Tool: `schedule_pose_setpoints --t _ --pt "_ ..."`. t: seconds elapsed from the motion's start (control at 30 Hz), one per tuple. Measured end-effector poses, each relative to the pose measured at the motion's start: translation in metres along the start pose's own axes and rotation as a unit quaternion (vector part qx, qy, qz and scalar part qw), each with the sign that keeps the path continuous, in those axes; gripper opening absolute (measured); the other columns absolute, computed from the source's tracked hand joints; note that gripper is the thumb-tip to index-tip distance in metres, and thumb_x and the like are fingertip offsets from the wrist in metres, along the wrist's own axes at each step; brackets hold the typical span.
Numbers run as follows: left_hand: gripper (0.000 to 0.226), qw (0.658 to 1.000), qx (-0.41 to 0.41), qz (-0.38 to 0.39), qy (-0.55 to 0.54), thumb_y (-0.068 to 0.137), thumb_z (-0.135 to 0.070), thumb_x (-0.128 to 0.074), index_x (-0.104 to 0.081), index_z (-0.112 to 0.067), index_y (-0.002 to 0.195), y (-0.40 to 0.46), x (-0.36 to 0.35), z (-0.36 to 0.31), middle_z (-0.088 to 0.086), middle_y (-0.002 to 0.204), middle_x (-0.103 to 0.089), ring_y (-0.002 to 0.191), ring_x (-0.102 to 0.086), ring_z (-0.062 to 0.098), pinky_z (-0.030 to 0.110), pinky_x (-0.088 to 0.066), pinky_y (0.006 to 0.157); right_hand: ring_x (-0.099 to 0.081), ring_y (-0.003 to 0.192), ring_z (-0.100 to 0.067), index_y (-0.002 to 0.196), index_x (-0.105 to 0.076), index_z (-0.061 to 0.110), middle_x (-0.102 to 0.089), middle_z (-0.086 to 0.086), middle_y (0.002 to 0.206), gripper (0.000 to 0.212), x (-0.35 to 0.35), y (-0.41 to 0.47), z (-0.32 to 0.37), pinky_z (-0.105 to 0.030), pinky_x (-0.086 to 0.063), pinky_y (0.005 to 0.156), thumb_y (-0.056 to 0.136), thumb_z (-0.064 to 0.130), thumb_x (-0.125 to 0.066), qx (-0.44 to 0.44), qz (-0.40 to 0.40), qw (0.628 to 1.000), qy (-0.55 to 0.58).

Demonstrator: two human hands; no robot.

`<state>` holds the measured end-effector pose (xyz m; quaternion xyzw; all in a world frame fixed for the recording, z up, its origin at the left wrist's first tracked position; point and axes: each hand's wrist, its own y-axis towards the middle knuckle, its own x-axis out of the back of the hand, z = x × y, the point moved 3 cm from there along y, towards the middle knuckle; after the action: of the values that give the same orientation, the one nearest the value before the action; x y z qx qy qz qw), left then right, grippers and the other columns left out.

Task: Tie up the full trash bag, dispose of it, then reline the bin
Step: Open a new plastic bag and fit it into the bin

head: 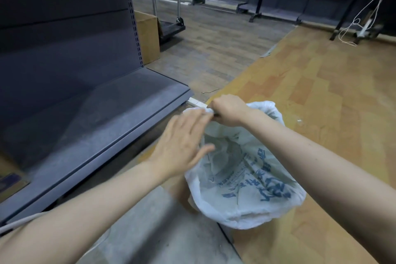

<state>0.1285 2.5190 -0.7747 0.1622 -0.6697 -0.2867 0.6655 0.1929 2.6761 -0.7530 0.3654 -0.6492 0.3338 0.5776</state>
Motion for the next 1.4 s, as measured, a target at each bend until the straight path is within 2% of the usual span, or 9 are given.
schedule_pose_setpoints --t 0.2,0.53,0.73,0.8,0.87,0.93,1.03,1.17,1.4 --pt "0.018 0.942 0.245 0.229 0.030 0.099 -0.013 -0.038 -0.044 -0.008 0.116 0.035 -0.017 0.026 0.011 0.116 -0.052 0.104 -0.055 0.033 0.035 -0.033 0.064 -0.060 0.094 -0.033 0.103 -0.061 0.009 -0.065 -0.012 0.103 0.029 0.005 -0.001 0.022 -0.032 -0.030 0.064 0.092 0.035 -0.054 0.037 -0.051 0.997 -0.036" --pt "0.016 0.945 0.273 0.170 -0.061 0.099 -0.010 -0.036 -0.035 -0.011 0.083 0.026 -0.027 0.044 0.016 0.093 -0.054 0.087 -0.052 0.042 0.038 -0.033 0.065 -0.067 0.076 -0.032 0.120 -0.062 0.007 -0.069 -0.014 0.106 0.064 -0.014 -0.029 -0.033 -0.036 -0.048 0.068 0.061 -0.015 -0.068 0.018 -0.283 0.959 -0.024" --pt "0.024 0.935 0.309 0.145 -0.101 0.099 -0.010 -0.036 -0.035 -0.009 0.075 0.025 -0.026 0.049 0.006 0.069 -0.040 0.071 -0.038 0.034 0.036 -0.031 0.062 -0.060 0.096 -0.036 0.142 -0.038 0.009 -0.051 -0.017 0.131 0.066 -0.017 -0.048 -0.056 -0.042 -0.052 0.068 0.082 -0.001 -0.063 -0.072 -0.253 0.962 0.068" --pt "0.034 0.927 0.333 0.141 -0.096 0.098 -0.007 -0.035 -0.027 -0.012 0.066 0.020 -0.025 0.057 0.004 0.062 -0.035 0.069 -0.036 0.033 0.035 -0.028 0.061 -0.058 0.090 -0.032 0.133 -0.044 0.013 -0.057 -0.011 0.118 0.049 -0.023 -0.053 -0.069 -0.038 -0.049 0.066 0.088 0.014 -0.061 -0.150 -0.179 0.961 0.151" --pt "0.039 0.915 0.367 0.134 -0.098 0.097 -0.005 -0.035 -0.021 -0.014 0.062 0.012 -0.026 0.065 0.005 0.060 -0.033 0.068 -0.036 0.033 0.034 -0.026 0.059 -0.047 0.064 -0.024 0.085 -0.052 0.012 -0.052 -0.003 0.071 0.015 -0.032 -0.056 -0.079 -0.029 -0.033 0.051 0.089 0.024 -0.061 -0.217 -0.119 0.942 0.228" --pt "0.038 0.903 0.398 0.128 -0.101 0.096 -0.004 -0.034 -0.021 -0.013 0.062 0.006 -0.027 0.072 0.006 0.058 -0.033 0.067 -0.037 0.032 0.034 -0.024 0.056 -0.027 0.050 -0.016 0.060 -0.030 0.015 -0.029 0.001 0.054 0.045 -0.042 -0.058 -0.081 -0.027 -0.017 0.047 0.089 0.028 -0.062 -0.230 -0.089 0.933 0.263" --pt "0.029 0.893 0.424 0.116 -0.100 0.096 -0.001 -0.033 -0.033 -0.009 0.068 -0.002 -0.029 0.076 0.008 0.061 -0.039 0.070 -0.039 0.033 0.034 -0.026 0.058 -0.021 0.050 -0.015 0.062 -0.027 0.014 -0.024 0.002 0.054 0.048 -0.042 -0.059 -0.078 -0.029 -0.014 0.049 0.087 0.033 -0.064 -0.216 -0.084 0.933 0.276" --pt "0.052 0.893 0.422 0.101 -0.124 0.095 0.000 -0.032 -0.040 -0.025 0.140 -0.010 -0.028 0.079 0.016 0.111 -0.062 0.102 -0.051 0.040 0.034 -0.034 0.072 -0.021 0.051 -0.015 0.065 -0.032 0.014 -0.025 0.002 0.055 0.044 -0.039 -0.056 -0.076 -0.030 -0.015 0.050 0.085 0.033 -0.067 -0.216 -0.096 0.924 0.302" --pt "0.029 0.865 0.469 0.077 -0.162 0.093 0.000 -0.033 -0.052 -0.011 0.111 -0.020 -0.026 0.090 0.019 0.091 -0.058 0.080 -0.044 0.032 0.035 -0.034 0.065 -0.044 0.058 -0.012 0.077 -0.054 0.008 -0.048 0.000 0.063 0.013 -0.054 -0.063 -0.078 -0.024 -0.034 0.053 0.086 0.010 -0.064 -0.261 -0.128 0.840 0.457"
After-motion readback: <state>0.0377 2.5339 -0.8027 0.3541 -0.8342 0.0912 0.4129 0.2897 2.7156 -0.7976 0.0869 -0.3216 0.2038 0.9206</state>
